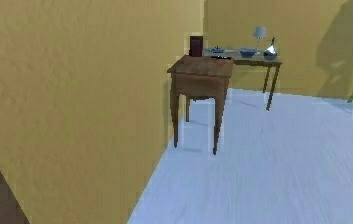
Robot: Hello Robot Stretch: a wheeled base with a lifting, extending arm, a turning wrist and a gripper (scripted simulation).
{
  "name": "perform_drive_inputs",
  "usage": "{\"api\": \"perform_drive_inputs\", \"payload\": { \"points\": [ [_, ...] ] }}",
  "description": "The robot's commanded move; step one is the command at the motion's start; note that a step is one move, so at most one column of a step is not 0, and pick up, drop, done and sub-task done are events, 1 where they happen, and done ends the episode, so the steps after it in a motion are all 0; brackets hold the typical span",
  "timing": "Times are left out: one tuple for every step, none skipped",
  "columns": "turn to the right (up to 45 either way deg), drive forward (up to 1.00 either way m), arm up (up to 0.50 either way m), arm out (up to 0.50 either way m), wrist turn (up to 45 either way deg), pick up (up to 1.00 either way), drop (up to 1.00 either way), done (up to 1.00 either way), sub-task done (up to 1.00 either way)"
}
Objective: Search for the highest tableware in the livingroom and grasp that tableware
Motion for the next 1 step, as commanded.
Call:
{"api": "perform_drive_inputs", "payload": {
  "points": [
    [15.0,0.00,0.00,0.00,0.0,0.00,0.00,0.00,0.00]
  ]
}}
